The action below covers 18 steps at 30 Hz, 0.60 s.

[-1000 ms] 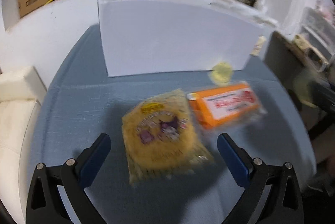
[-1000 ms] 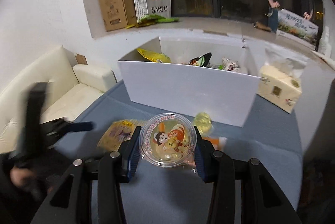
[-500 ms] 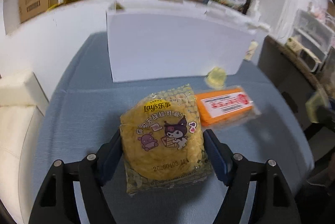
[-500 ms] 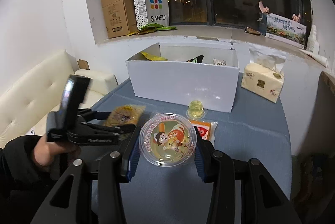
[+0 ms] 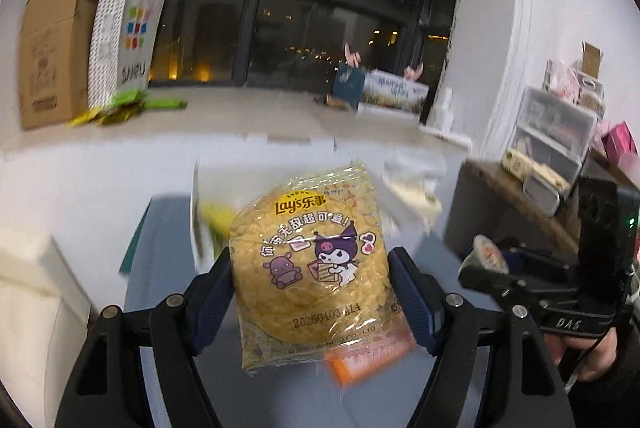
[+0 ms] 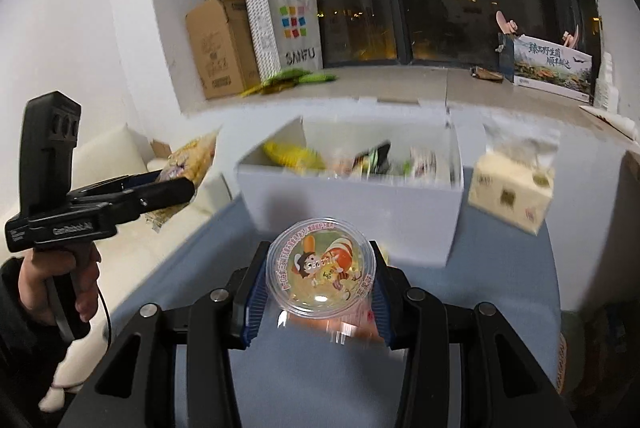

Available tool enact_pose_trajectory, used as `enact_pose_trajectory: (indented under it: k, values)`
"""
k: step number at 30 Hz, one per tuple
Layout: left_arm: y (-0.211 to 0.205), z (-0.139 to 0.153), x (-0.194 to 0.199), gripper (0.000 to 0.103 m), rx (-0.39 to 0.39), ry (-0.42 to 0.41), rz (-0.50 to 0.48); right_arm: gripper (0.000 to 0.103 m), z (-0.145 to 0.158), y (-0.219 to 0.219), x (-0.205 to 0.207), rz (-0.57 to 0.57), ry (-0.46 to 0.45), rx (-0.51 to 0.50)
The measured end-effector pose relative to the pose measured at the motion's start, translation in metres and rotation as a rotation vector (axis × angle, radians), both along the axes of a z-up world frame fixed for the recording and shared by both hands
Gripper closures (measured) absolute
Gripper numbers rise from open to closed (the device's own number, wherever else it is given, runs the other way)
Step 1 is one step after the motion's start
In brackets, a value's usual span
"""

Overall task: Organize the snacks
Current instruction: 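Carry both snacks into the white box and open both tools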

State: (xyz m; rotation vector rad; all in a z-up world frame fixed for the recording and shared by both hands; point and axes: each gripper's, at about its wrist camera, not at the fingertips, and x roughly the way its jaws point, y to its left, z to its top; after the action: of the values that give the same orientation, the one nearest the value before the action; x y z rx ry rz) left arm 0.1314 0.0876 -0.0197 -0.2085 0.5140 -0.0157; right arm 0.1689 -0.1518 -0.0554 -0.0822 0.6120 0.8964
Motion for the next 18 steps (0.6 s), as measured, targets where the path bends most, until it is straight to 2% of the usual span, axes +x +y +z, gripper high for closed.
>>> enact_pose_trajectory:
  k: [3,7,9,11,15,16,17,18]
  values:
    - [0.012,0.015,0.048,0.024,0.024,0.001,0.005,0.055,0.016,0.018,0.043,-0.042,0.029,0.021]
    - [0.030,0.017,0.113,0.024,0.002,0.058,0.010,0.055,0.025,0.042,0.092,-0.092,0.040,0.007]
    - [0.039,0.012,0.138,0.024,-0.011,0.092,0.014,0.055,0.021,0.053,0.125,-0.117,0.103,0.011]
    - [0.043,0.006,0.149,0.024,-0.020,0.117,0.018,0.055,0.018,0.061,0.146,-0.132,0.137,0.015]
    - [0.047,-0.010,0.168,0.023,-0.005,0.173,0.025,0.055,0.009,0.075,0.172,-0.149,0.151,-0.031]
    - [0.049,-0.014,0.171,0.018,-0.006,0.183,0.032,0.055,0.007,0.077,0.176,-0.155,0.154,-0.042]
    - [0.051,-0.017,0.171,0.003,-0.003,0.191,0.050,0.054,0.006,0.078,0.179,-0.160,0.158,-0.044]
    - [0.054,-0.020,0.170,0.000,0.000,0.198,0.077,0.052,0.005,0.078,0.181,-0.159,0.164,-0.039]
